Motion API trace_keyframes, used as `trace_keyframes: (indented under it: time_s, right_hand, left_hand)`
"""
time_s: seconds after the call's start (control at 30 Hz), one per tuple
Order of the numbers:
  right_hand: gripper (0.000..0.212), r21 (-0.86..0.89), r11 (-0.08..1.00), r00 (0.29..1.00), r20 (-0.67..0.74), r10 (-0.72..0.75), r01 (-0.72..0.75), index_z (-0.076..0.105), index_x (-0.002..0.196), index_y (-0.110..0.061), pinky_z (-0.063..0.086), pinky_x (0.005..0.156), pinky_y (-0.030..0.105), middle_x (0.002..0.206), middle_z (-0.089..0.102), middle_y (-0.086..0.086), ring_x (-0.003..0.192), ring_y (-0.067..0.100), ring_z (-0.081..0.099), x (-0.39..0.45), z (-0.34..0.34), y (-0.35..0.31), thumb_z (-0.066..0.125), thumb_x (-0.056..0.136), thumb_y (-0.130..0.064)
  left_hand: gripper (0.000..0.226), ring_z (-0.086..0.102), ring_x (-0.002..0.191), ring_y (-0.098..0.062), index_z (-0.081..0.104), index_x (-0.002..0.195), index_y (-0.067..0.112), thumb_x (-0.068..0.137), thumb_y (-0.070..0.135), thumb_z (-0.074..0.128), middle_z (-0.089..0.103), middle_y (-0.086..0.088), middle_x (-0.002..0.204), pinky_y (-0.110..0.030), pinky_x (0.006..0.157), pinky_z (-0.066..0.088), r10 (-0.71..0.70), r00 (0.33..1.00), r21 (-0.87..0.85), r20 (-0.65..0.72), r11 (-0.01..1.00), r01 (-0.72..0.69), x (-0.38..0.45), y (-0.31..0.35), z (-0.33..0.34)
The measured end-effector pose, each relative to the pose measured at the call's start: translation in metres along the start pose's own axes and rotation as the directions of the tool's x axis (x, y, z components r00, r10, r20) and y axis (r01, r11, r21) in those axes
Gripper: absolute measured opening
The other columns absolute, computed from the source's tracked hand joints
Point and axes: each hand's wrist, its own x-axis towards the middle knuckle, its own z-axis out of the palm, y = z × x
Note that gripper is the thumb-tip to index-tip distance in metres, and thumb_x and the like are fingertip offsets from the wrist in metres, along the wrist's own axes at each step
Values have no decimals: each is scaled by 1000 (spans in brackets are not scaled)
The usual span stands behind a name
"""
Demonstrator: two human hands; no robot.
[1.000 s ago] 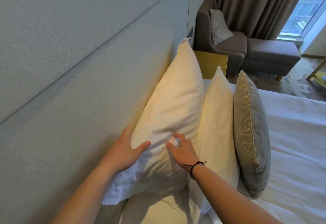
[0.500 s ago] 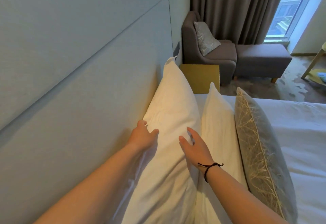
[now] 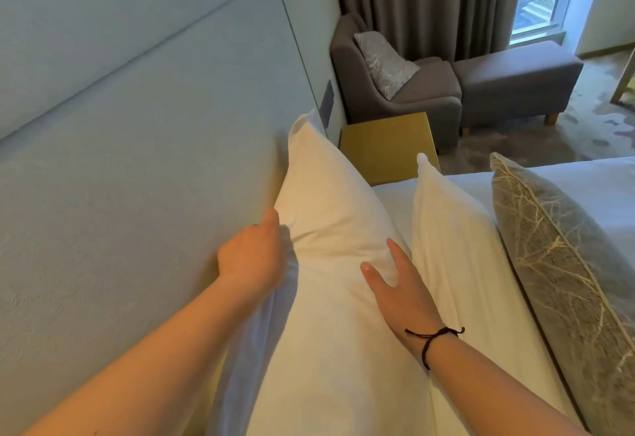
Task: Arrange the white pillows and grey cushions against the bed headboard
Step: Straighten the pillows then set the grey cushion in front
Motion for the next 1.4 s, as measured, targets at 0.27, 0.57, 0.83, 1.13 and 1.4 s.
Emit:
trace_keyframes:
  time_s: [0.27, 0.57, 0.83, 1.13, 1.4]
  right_hand:
    - [82, -157, 987, 992, 127, -1, 21, 3, 142, -63, 26, 113, 33, 161, 3, -19, 147, 6, 14, 13, 2, -9, 40, 72, -85]
    - [87, -290, 956, 962, 269, 37, 44, -3, 137, -69, 24, 113, 29, 159, -3, -27, 146, 2, 13, -6, -14, -10, 35, 62, -90]
    - [72, -283, 957, 961, 275, 22, 59, -5, 122, -83, 26, 115, 33, 143, -5, -42, 145, 0, 16, -15, -13, 1, 34, 62, -91]
    - [83, -239, 971, 970, 240, 30, 29, -10, 133, -70, 27, 115, 34, 155, -8, -34, 145, -1, 11, -12, -4, 8, 33, 65, -92]
    - [74, -170, 983, 989, 116, 88, -67, 0, 142, -62, 23, 115, 33, 161, 7, -21, 147, 3, 11, -52, 8, 16, 30, 77, -82]
  left_hand:
    - [44, 65, 100, -30, 51, 128, 25, 89, 41, 65, 63, -14, 124, -35, 76, 52, -98, 959, -801, 266, 530, 276, 114, 26, 0]
    - [64, 38, 139, -32, 39, 150, 31, 91, 34, 65, 31, -10, 158, -44, 113, 36, 58, 994, -490, 92, 872, -5, 224, 55, -4]
    - [54, 56, 113, -31, 48, 136, 1, 92, 24, 68, 57, -14, 130, -38, 89, 45, -273, 935, -881, 226, 351, 316, 254, 63, -26]
    - [54, 48, 129, -33, 35, 147, 12, 96, 22, 50, 47, -14, 145, -37, 98, 41, -258, 965, -551, 56, 798, 245, 167, 61, 9]
    - [41, 56, 107, -32, 40, 135, 37, 97, 23, 45, 62, -11, 115, -36, 78, 41, -206, 975, -505, -84, 852, 137, -35, 31, 25]
